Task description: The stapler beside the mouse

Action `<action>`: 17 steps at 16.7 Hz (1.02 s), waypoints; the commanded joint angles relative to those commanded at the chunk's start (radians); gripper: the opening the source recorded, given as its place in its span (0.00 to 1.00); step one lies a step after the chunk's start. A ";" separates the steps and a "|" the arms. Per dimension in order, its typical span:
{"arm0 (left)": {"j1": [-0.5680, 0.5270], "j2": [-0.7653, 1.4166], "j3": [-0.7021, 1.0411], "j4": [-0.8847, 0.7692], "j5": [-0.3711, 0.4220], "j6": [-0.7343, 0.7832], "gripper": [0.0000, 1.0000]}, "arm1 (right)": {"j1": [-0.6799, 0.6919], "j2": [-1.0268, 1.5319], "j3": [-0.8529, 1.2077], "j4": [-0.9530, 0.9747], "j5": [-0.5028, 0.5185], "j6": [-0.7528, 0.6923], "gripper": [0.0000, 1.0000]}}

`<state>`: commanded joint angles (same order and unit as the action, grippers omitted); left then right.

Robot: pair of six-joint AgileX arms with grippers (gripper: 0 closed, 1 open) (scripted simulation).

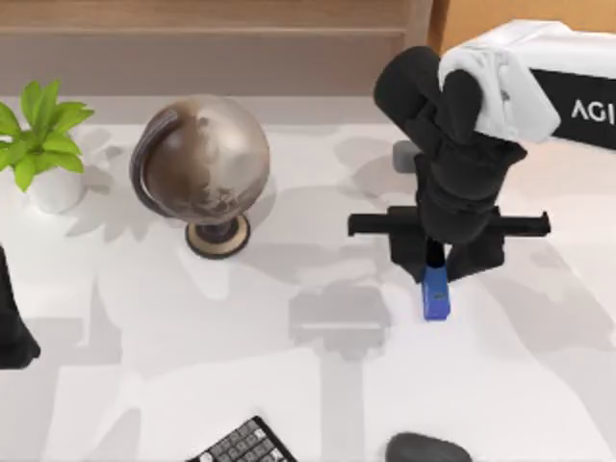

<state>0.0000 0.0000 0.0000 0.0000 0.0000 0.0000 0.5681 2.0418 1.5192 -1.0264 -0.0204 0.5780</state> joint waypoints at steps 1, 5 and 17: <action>0.000 0.000 0.000 0.000 0.000 0.000 1.00 | 0.017 0.004 -0.005 0.011 -0.005 0.019 0.00; 0.000 0.000 0.000 0.000 0.000 0.000 1.00 | 0.025 0.006 -0.007 0.016 -0.007 0.027 0.00; 0.000 0.000 0.000 0.000 0.000 0.000 1.00 | 0.027 -0.010 0.009 0.040 -0.010 0.029 0.00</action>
<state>0.0000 0.0000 0.0000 0.0000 0.0000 0.0000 0.5947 2.0319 1.5287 -0.9869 -0.0305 0.6074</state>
